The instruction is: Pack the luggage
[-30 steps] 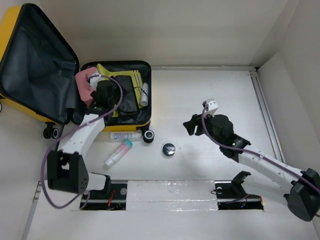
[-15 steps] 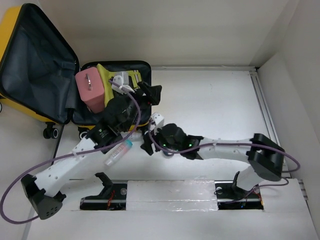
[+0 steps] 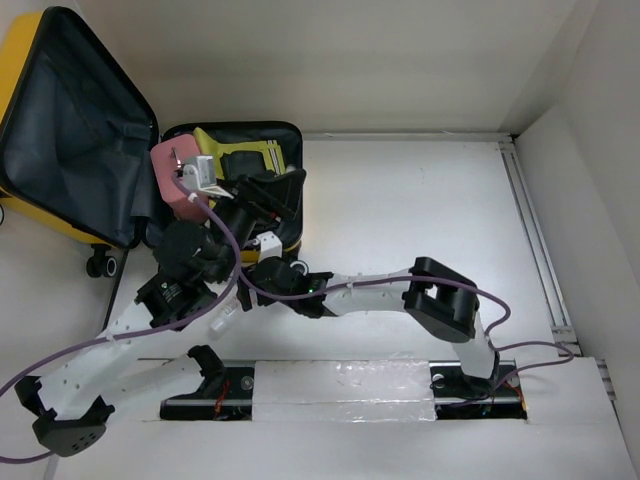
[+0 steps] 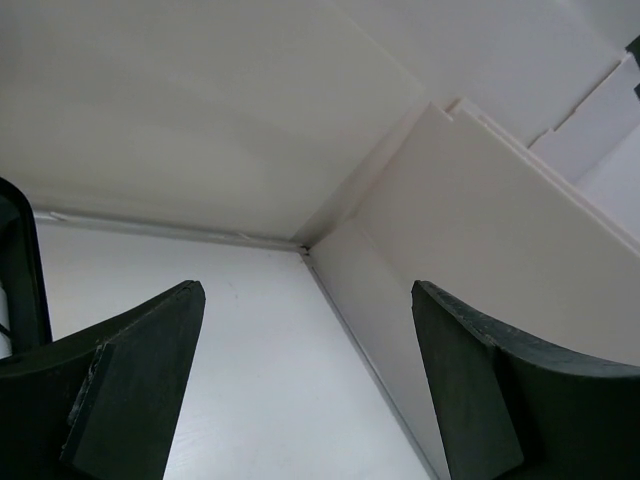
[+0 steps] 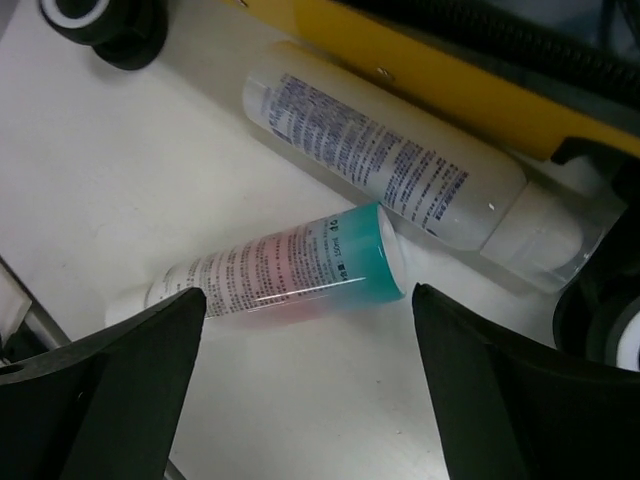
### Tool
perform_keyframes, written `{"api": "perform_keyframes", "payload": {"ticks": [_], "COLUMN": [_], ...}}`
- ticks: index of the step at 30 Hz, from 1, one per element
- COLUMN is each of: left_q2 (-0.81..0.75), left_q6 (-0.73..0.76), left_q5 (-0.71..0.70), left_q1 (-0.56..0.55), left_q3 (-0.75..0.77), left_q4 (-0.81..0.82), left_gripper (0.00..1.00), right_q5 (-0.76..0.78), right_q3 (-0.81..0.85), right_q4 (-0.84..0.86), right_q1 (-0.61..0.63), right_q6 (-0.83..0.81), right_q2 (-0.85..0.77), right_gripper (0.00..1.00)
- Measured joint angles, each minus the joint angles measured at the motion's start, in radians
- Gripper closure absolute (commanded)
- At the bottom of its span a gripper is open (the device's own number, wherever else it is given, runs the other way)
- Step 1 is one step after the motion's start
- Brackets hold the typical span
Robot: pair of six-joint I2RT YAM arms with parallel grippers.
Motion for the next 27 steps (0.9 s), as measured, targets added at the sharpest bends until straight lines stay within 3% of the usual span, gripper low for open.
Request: {"api": "perform_keyframes", "payload": {"ticks": [7, 18, 23, 27], "left_q2": [0.013, 0.011, -0.001, -0.006], "left_q6": [-0.011, -0.035, -0.036, -0.037], "left_q5": [0.083, 0.188, 0.193, 0.193], "left_q1": [0.000, 0.000, 0.000, 0.000], "left_q3": [-0.081, -0.123, -0.131, -0.138], "left_q4": [0.004, 0.045, 0.050, 0.061], "left_gripper": [0.20, 0.20, 0.20, 0.20], "right_q5": [0.066, 0.110, 0.137, 0.181], "right_q3": [0.075, 0.286, 0.250, 0.073], "right_q4": [-0.110, -0.209, -0.207, -0.195], "right_q1": [0.010, 0.022, 0.034, 0.049], "right_q6": [0.116, 0.163, 0.193, 0.234], "right_q2": [0.079, 0.223, 0.205, 0.086], "right_gripper": [0.08, 0.08, 0.17, 0.18]}}
